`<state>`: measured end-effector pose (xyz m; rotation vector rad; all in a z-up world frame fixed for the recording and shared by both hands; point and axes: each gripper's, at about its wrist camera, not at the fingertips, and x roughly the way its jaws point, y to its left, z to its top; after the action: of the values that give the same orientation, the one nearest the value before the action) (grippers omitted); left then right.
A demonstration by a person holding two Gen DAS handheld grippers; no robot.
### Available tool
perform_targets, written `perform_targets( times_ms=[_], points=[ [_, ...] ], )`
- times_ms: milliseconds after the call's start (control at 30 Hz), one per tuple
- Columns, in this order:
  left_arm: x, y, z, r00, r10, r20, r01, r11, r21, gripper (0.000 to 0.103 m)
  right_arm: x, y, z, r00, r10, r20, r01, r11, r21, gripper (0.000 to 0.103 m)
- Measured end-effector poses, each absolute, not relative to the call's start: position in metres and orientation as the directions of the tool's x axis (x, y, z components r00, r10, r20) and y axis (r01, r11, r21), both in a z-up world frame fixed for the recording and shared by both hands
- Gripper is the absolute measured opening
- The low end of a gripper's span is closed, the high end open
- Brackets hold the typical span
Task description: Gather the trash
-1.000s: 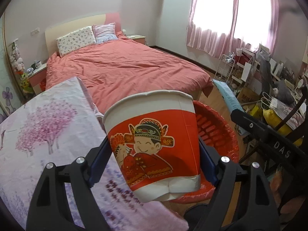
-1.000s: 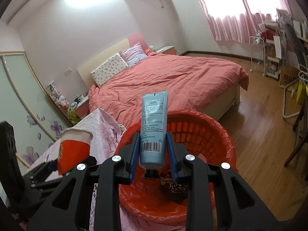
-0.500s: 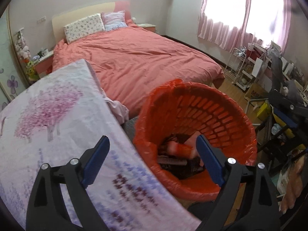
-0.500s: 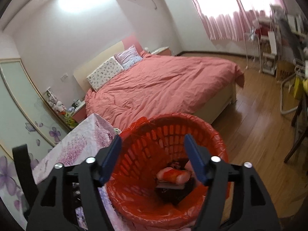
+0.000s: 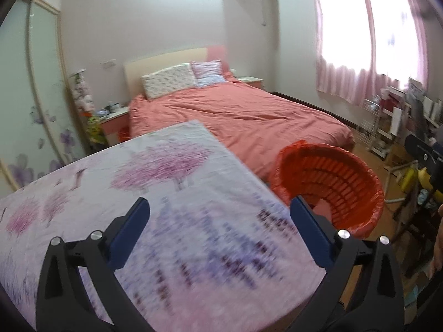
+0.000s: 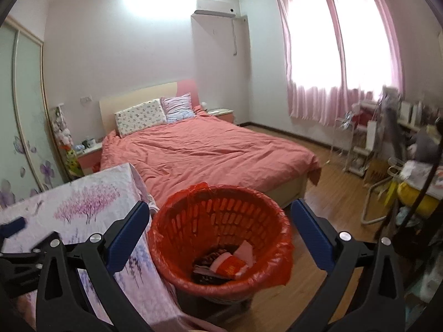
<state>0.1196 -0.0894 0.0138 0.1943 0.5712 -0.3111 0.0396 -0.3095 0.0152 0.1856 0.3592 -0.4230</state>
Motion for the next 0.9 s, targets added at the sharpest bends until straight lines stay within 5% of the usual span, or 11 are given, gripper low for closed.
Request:
perform_targets(
  times_ms=[433,900],
  points=[
    [0.034,-0.010,-0.008,0.838,-0.074,-0.540,0.103,0.994,0.024,0.099,-0.015,-0.252,0.005,0.859,-0.409,-0.310,0.441,0.897,0.038,0.101],
    [-0.018,0.008,-0.016,0.878,-0.010,-0.479,0.047,0.997,0.066,0.099,-0.028,-0.240,-0.012,0.814,-0.421,-0.400,0.474,0.880,0.040,0.101]
  ],
)
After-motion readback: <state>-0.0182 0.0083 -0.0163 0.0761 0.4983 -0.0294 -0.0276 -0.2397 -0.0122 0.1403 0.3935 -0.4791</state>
